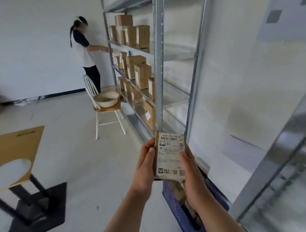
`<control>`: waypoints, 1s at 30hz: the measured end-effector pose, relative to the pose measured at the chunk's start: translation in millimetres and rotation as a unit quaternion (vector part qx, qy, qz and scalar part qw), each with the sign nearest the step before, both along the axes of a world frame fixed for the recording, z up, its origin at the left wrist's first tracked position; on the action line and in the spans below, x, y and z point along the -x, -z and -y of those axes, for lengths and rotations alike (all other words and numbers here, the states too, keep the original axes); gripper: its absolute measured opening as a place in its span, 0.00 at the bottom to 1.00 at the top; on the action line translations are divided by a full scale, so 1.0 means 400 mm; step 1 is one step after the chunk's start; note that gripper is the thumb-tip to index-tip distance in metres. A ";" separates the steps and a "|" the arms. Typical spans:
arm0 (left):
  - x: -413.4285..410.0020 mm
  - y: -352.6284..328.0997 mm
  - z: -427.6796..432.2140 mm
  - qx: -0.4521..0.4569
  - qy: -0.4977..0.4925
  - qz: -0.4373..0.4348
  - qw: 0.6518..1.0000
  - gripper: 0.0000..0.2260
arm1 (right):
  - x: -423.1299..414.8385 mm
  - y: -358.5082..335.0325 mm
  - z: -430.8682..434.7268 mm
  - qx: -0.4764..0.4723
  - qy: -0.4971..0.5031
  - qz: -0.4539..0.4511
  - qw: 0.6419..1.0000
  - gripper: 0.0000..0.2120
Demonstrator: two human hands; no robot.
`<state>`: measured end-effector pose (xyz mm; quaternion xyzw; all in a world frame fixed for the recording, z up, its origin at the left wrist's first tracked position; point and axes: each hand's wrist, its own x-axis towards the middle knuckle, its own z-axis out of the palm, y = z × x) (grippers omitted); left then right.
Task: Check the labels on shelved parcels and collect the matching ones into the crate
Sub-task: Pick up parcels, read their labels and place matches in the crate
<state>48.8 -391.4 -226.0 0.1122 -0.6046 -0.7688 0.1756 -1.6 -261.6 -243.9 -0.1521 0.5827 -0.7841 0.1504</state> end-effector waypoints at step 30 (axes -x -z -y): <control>1.161 0.621 -0.089 0.075 0.478 0.276 0.831 0.18 | 0.799 0.641 -0.035 -0.134 0.476 0.378 0.783 0.20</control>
